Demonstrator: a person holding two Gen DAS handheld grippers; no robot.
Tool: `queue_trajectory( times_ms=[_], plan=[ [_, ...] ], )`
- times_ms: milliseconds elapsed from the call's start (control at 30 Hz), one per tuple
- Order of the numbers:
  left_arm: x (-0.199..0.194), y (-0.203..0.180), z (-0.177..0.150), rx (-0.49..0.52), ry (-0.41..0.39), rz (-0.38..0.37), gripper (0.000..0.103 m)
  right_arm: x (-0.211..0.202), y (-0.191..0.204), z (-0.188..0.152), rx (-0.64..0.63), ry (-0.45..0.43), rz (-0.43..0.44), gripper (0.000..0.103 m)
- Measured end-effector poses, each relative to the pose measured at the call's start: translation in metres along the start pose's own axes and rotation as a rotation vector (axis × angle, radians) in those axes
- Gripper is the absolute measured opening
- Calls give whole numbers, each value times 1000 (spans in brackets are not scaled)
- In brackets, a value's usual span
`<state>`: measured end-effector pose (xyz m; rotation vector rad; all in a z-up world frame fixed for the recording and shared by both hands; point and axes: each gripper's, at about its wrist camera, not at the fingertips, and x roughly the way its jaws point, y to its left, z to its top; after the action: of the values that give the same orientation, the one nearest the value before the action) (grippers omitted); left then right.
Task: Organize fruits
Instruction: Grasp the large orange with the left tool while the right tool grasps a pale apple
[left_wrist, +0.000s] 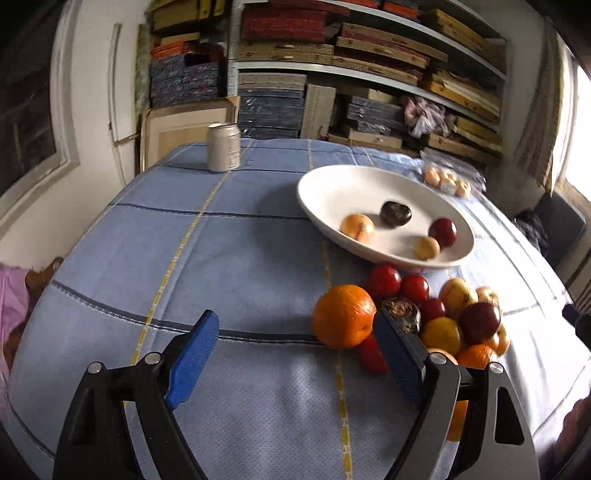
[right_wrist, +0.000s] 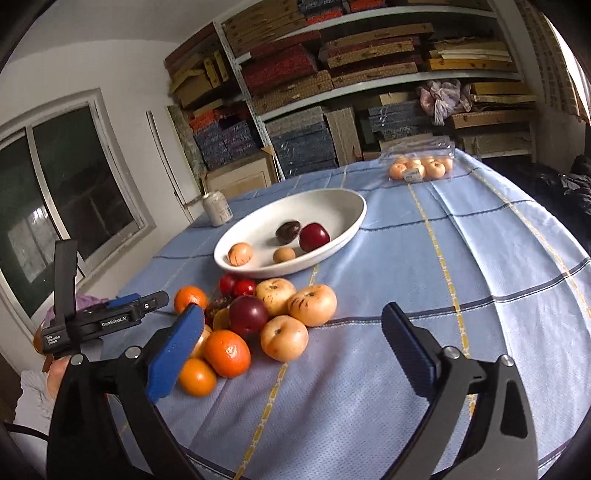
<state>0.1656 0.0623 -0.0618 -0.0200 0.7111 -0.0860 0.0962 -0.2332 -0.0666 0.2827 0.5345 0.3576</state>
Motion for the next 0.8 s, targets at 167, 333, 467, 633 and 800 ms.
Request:
queue_trajectory(
  times_ms=[167, 333, 467, 633, 800],
  plan=[
    [12, -13, -2, 54, 33, -6, 86, 7, -1, 1, 7, 21, 11, 96],
    [24, -17, 3, 60, 55, -10, 86, 10, -1, 0, 8, 36, 13, 96],
    [34, -18, 4, 71, 71, -19, 86, 13, -2, 0, 13, 53, 14, 96],
    [41, -15, 5, 46, 92, -61, 86, 18, -3, -1, 18, 74, 12, 96],
    [50, -7, 8, 9, 114, -65, 86, 23, -4, -2, 17, 99, -4, 96]
  ],
)
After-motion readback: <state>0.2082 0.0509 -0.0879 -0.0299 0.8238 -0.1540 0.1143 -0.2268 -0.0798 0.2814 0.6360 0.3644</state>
